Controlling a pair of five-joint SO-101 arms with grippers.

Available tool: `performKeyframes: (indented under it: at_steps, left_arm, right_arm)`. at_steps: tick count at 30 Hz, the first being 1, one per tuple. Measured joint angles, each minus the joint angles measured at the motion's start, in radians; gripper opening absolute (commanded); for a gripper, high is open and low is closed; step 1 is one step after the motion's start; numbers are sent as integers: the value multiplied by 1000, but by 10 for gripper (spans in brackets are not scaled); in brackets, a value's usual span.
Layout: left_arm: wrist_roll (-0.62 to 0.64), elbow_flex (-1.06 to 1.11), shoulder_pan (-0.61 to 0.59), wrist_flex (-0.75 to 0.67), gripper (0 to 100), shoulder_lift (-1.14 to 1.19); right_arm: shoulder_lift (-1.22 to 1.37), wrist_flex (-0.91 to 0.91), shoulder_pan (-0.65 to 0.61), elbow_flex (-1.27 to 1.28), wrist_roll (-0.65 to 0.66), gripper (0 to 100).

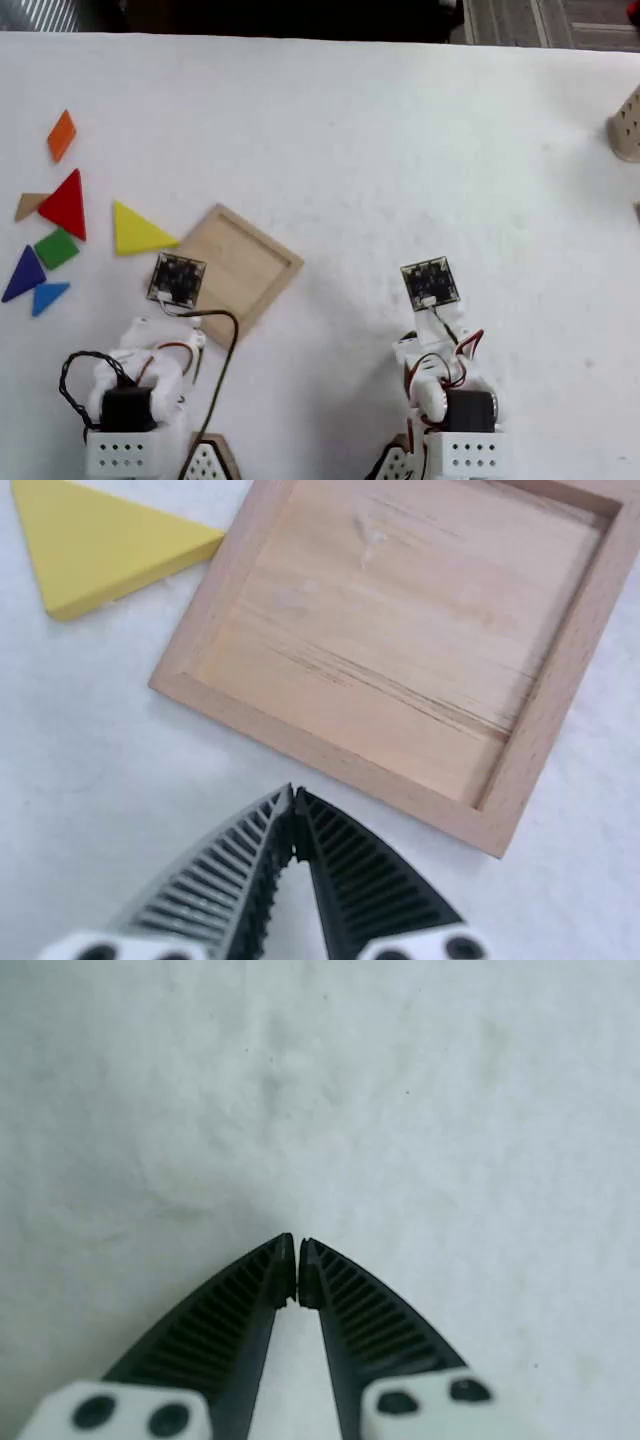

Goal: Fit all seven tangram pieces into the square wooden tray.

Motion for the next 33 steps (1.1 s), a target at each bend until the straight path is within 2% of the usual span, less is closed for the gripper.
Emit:
performKeyframes:
  at_steps: [15,23,28,33]
  left_arm:
    - [0,0,0,0,27,0]
    - [0,-49,2,-87,27,-2]
    - [0,-49,2,-170,28,-2]
    - [-5,-84,-14,-198,128,-2]
  right_arm:
    - [0,0,0,-8,0,21]
    - [-20,-49,150,-46,0,21]
    - [-18,-60,160,-34,2,21]
    - [-20,-46,161,-34,8,20]
